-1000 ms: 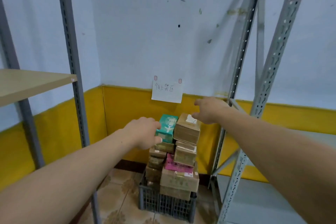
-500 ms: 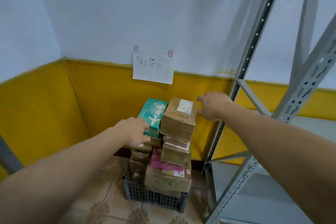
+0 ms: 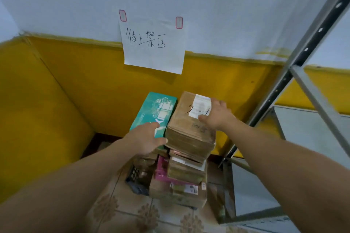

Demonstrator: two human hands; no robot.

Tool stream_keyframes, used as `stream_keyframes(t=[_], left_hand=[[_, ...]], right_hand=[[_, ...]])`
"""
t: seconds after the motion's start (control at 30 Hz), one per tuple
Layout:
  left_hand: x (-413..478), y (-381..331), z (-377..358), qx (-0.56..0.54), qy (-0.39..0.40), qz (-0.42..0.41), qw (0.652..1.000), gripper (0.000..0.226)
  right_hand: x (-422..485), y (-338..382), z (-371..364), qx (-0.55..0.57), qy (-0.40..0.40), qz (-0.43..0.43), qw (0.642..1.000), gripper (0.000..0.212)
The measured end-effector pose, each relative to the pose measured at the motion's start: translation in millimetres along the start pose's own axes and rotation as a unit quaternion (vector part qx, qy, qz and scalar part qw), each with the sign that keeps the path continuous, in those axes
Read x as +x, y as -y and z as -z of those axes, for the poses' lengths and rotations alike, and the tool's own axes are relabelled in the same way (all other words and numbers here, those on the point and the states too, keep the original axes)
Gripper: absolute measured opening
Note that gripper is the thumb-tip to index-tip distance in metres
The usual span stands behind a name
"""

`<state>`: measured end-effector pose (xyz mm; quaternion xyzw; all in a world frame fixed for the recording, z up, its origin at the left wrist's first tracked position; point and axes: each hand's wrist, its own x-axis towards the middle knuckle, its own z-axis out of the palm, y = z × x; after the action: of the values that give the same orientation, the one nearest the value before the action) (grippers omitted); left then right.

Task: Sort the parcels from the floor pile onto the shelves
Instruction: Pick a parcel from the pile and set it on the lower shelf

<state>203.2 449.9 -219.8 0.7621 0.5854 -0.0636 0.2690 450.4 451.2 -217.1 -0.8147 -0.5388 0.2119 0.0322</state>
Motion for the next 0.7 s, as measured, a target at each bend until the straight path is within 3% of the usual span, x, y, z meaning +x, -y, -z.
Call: stream_keyframes(t=[0.1,0.2,0.27,0.43,0.57,0.7], left_hand=[[30,1,-2,-0.040,0.009,-0.022,0.999,0.082],[55,1,-6,-0.085,0.023,-0.037,0.995,0.086],[72,0,-9,-0.091,0.032,-0.040,0.995,0.085],[94,-6,-23,-0.146,0.084,-0.047,0.985,0.087],[89,-16,-32,-0.314,0.101,-0.026,0.944,0.054],[73,-28,-35,-0.425,0.076,-0.023,0.902,0.041]], right_hand=[[26,-1,-15,0.183,0.002,-0.087,0.979,0.108],[42,-2,-30,0.280,0.032,-0.143,0.949,0.120],[48,-3,-39,0.335,0.026,-0.159,0.928,0.117],[48,2,-43,0.357,0.006,-0.156,0.921,0.112],[41,1,-40,0.366,-0.006,-0.160,0.917,0.111],[24,-3,-26,0.356,-0.044,-0.139,0.923,0.107]])
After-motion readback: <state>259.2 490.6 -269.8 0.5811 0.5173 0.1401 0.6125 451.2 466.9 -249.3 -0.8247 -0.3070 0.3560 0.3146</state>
